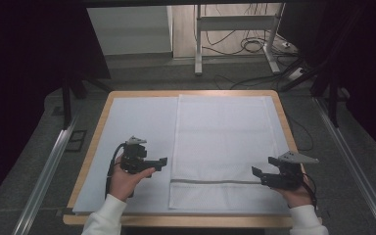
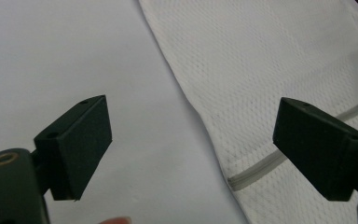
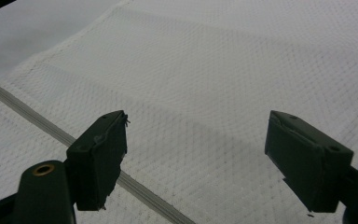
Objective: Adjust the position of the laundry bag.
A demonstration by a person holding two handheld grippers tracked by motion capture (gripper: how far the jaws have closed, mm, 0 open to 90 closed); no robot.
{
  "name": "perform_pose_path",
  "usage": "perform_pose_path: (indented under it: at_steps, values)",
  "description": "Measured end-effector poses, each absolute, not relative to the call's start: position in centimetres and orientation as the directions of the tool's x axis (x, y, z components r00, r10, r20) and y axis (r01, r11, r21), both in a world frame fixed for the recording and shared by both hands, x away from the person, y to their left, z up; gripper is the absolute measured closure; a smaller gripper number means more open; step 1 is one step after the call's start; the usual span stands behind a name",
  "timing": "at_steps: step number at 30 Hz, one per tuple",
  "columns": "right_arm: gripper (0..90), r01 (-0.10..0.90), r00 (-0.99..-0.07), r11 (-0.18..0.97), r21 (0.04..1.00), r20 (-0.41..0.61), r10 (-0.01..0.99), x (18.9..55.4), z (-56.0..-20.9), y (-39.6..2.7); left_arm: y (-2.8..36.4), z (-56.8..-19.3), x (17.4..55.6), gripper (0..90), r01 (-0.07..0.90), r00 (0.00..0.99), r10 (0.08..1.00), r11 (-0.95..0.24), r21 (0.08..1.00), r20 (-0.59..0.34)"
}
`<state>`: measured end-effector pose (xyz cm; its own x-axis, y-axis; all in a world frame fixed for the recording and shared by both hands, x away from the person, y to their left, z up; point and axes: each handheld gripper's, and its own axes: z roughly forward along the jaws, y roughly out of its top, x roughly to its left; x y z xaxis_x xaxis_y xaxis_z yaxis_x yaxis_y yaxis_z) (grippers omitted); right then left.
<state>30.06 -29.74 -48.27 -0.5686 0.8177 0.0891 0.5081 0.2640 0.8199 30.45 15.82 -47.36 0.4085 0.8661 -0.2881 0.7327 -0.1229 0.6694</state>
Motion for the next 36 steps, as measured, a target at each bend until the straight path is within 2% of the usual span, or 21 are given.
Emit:
perform_pose_path:
  at_steps: [18, 24, 36]
  values:
    - [20.4, 0.502, -0.573, 0.276, 0.819, 0.076, 0.816, 30.4, -48.1, -29.0, 13.2, -49.0, 31.1, 19.5, 0.769, 0.484, 0.807, -0.207, 0.605, -0.339]
    - [20.4, 0.502, -0.573, 0.279, 0.819, 0.073, 0.816, 30.4, -48.1, -29.0, 13.0, -49.8, 31.3, 24.3, 0.789, 0.482, 0.789, -0.2, 0.581, -0.382]
    - [20.5, 0.502, -0.573, 0.286, 0.816, 0.066, 0.817, 30.4, -48.2, -28.9, 12.0, -50.7, 31.4, 30.5, 0.798, 0.493, 0.78, -0.227, 0.559, -0.386]
